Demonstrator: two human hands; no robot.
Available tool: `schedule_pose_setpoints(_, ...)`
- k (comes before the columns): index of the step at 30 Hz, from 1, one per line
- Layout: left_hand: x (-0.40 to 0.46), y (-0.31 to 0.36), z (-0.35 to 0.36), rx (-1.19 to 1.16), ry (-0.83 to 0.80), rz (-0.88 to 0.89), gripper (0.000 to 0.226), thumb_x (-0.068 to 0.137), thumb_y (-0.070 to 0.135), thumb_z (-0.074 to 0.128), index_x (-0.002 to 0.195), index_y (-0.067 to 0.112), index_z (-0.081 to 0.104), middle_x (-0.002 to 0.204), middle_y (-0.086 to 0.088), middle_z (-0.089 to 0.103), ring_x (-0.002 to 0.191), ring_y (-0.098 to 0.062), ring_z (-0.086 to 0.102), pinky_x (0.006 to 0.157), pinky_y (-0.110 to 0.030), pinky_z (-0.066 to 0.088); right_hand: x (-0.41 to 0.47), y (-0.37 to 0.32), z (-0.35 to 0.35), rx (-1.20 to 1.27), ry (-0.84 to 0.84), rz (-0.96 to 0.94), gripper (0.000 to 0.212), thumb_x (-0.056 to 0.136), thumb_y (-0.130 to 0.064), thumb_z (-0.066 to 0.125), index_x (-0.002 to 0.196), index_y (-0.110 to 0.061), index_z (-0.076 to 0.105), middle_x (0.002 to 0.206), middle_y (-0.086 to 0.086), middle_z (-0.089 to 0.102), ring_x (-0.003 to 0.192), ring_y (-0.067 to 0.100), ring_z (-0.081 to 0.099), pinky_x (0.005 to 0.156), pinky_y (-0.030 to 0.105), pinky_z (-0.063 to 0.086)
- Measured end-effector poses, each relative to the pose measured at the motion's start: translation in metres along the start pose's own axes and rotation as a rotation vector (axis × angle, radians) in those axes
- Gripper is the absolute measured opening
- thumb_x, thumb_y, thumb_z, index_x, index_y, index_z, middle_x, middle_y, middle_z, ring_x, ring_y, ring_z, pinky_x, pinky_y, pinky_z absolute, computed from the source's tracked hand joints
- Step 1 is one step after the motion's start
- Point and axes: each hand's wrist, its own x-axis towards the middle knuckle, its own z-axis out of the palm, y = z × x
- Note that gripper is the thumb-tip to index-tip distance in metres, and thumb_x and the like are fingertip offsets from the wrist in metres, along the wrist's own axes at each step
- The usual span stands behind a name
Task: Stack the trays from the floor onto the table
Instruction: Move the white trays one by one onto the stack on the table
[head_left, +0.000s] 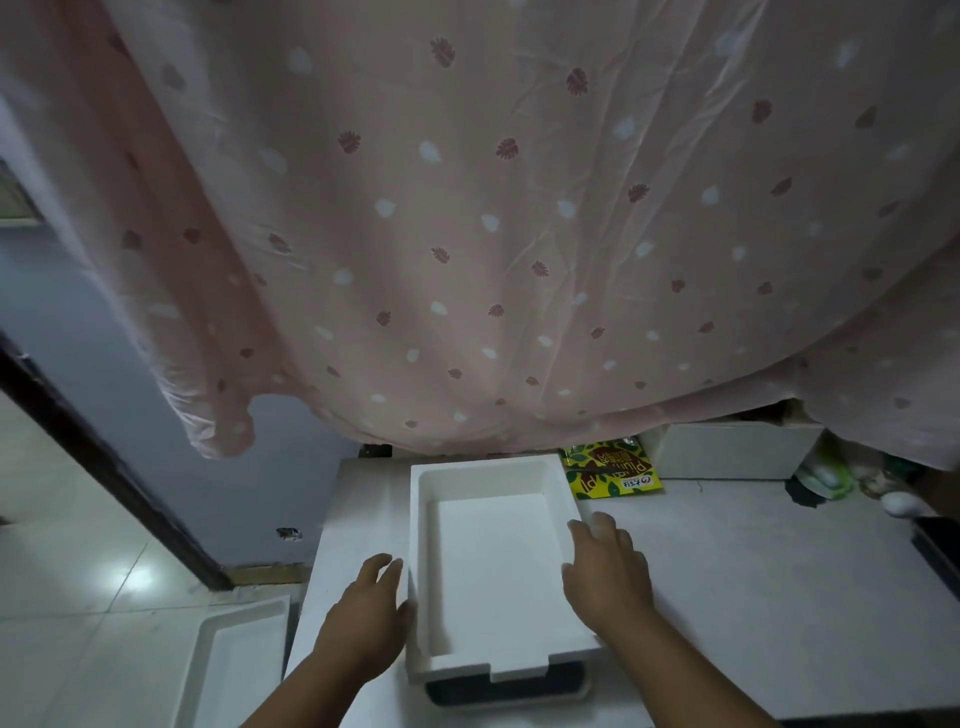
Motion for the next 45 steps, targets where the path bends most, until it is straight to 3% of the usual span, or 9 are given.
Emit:
schedule_pose_setpoints(4,-0.015,-0.029,-0.015,-0.067,-0.008,0.026,0.047,0.101,0.042,0.041,0.141,0.021,0.050,0.143,0.003,0.050,0.130,-0.015,0.050,0.105,-0.027,0.040,-0.010,-0.052,0.004,0.141,0.035,-0.189,0.043,0.098,-0.028,0.052,0.141,-0.029,0.050,0.153,-0.005,0.036,0.135,0.017,0.041,0.107,0.031,0.040)
schedule_pose_setpoints(6,-0.018,-0.034,-0.026,-0.075,0.023,0.029,0.031,0.099,0.038,0.040,0.098,0.021,0.066,0.094,0.004,0.064,0.098,-0.019,0.062,0.081,-0.028,0.047,-0.013,-0.070,0.007,0.246,-0.022,-0.252,0.036,0.099,-0.022,0.051,0.134,-0.027,0.057,0.143,-0.010,0.047,0.121,0.012,0.053,0.099,0.025,0.046)
schedule_pose_setpoints(8,-0.018,-0.061,-0.045,-0.072,0.066,-0.004,0.036,0.096,0.038,0.040,0.069,0.017,0.051,0.067,0.000,0.055,0.077,-0.023,0.062,0.062,-0.031,0.041,-0.014,-0.106,0.011,0.321,-0.082,-0.309,0.032,0.099,-0.019,0.049,0.127,-0.027,0.063,0.130,-0.010,0.059,0.108,0.008,0.060,0.092,0.022,0.050)
schedule_pose_setpoints(12,-0.024,-0.123,-0.086,-0.153,0.096,-0.059,0.060,0.093,0.060,0.043,0.064,0.010,0.061,0.062,-0.003,0.068,0.059,-0.018,0.065,0.065,-0.033,0.054,-0.026,-0.188,0.010,0.498,-0.172,-0.295,0.026,0.099,-0.023,0.050,0.116,-0.026,0.069,0.096,-0.006,0.070,0.081,0.008,0.067,0.075,0.024,0.055)
schedule_pose_setpoints(15,-0.046,-0.196,-0.115,-0.159,0.152,-0.083,0.058,0.095,0.057,0.047,0.056,0.015,0.051,0.054,0.000,0.056,0.052,-0.013,0.054,0.057,-0.029,0.044,-0.050,-0.272,0.025,0.533,-0.213,-0.345,0.024,0.099,-0.031,0.051,0.114,-0.027,0.070,0.093,-0.011,0.069,0.067,0.005,0.066,0.069,0.019,0.052)
schedule_pose_setpoints(22,-0.077,-0.319,-0.131,-0.273,0.090,-0.274,0.056,0.099,0.054,0.037,0.078,0.014,0.071,0.072,0.001,0.070,0.070,-0.016,0.066,0.073,-0.033,0.056,-0.078,-0.375,0.075,0.524,-0.379,-0.378,0.025,0.093,-0.030,0.062,0.116,-0.033,0.070,0.102,-0.010,0.070,0.089,0.004,0.066,0.086,0.027,0.057)
schedule_pose_setpoints(30,-0.060,-0.373,-0.109,-0.436,-0.118,-0.302,0.066,0.100,0.059,0.026,0.104,0.011,0.072,0.100,-0.006,0.073,0.089,-0.023,0.068,0.088,-0.039,0.055,-0.077,-0.404,0.118,0.687,-0.488,-0.162,0.019,0.093,-0.024,0.060,0.107,-0.031,0.070,0.097,-0.001,0.071,0.076,0.013,0.073,0.081,0.035,0.061)
schedule_pose_setpoints(39,0.013,-0.406,-0.086,-0.453,-0.161,-0.438,0.043,0.101,0.043,0.039,0.078,0.014,0.061,0.079,-0.003,0.066,0.077,-0.022,0.062,0.064,-0.029,0.043,0.001,-0.449,0.181,0.628,-0.678,-0.127,0.023,0.094,-0.025,0.056,0.112,-0.027,0.071,0.095,-0.005,0.071,0.077,0.011,0.072,0.078,0.030,0.058)
schedule_pose_setpoints(45,0.066,-0.435,-0.048,-0.451,-0.240,-0.472,0.030,0.098,0.035,0.047,0.104,0.016,0.069,0.103,-0.003,0.071,0.094,-0.024,0.062,0.079,-0.031,0.048,0.049,-0.473,0.237,0.604,-0.672,0.004,0.019,0.092,-0.020,0.058,0.107,-0.027,0.069,0.101,-0.001,0.070,0.084,0.018,0.070,0.069,0.029,0.056)
